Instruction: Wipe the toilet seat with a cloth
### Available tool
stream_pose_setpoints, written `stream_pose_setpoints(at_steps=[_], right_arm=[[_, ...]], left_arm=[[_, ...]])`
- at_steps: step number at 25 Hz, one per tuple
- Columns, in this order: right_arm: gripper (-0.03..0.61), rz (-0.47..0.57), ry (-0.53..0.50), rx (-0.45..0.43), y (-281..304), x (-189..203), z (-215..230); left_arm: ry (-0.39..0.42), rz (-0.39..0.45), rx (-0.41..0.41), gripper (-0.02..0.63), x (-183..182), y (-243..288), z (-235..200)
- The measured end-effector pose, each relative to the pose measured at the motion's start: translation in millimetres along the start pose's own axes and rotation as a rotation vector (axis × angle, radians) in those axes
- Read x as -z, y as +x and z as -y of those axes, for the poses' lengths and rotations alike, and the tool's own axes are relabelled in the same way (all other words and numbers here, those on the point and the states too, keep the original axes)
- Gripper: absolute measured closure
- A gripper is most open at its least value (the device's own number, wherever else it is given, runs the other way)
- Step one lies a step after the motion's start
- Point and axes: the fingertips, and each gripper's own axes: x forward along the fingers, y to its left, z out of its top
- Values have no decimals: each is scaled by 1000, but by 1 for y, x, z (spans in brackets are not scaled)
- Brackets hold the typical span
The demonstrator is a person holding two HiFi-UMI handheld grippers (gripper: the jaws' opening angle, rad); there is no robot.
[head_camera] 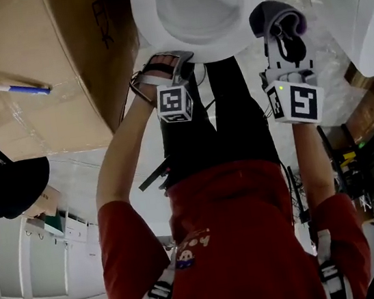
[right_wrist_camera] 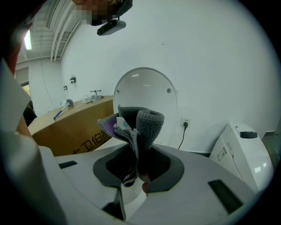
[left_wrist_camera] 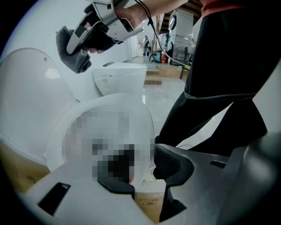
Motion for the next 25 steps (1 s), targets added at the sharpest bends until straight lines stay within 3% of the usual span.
stream_pose_setpoints(at_steps=[9, 14, 17, 20, 25], right_arm=[[503, -25, -29, -30, 36, 36, -8], [503, -46, -43, -53, 53, 47, -15], [503, -54, -53, -67, 68, 48, -22], [503, -83, -24, -77, 90, 50, -28], [503, -138, -24, -73, 143, 56, -33]], left_arm=[[-53, -52, 32, 484, 32, 62, 7], [-41, -20, -26, 486, 27, 68, 7], [-104, 18, -53, 491, 25, 65, 6], [-193, 88, -154, 576, 21, 52, -8], [-441, 228, -425, 600, 23, 3, -72]])
